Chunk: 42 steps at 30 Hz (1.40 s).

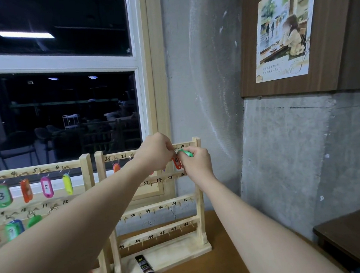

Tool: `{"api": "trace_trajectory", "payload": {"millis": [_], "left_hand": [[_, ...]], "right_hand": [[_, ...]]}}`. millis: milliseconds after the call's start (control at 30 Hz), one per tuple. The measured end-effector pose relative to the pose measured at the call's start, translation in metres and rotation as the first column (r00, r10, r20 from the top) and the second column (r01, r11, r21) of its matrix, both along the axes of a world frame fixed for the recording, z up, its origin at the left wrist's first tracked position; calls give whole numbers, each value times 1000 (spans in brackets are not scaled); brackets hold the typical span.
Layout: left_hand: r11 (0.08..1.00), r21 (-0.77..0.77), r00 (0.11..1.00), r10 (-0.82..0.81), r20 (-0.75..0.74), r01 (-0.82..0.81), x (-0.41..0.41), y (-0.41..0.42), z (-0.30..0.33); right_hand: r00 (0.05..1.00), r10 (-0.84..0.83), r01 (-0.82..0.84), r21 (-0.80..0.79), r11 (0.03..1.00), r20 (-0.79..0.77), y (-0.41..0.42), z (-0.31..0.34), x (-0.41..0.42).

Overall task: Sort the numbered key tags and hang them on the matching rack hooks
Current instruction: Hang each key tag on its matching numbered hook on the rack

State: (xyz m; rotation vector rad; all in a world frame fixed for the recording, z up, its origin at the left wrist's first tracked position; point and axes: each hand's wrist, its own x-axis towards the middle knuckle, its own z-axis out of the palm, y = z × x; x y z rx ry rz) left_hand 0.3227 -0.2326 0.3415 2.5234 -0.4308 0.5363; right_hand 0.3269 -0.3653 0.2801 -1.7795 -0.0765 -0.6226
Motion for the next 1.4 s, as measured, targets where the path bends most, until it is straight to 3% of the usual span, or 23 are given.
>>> {"api": "trace_trajectory", "payload": {"millis": [633, 867, 1000, 1167, 1400], "left_hand": [[997, 31, 993, -76, 95, 74, -29, 10, 10], [991, -41, 989, -120, 84, 124, -71, 37, 4], [995, -36, 996, -89, -18, 88, -109, 79, -34], [998, -30, 986, 50, -156, -55, -165, 162, -133], [956, -82, 905, 238, -353, -283, -252, 269, -246]], "right_hand": [[978, 127, -117, 72, 991, -164, -24, -40, -41], [960, 191, -183, 58, 981, -204, -5, -52, -85], [928, 241, -253, -8, 967, -283, 18, -69, -118], [891, 278, -325, -75, 943, -360, 66, -121, -170], [829, 355, -435, -99, 895, -433, 157, -192, -242]]}}
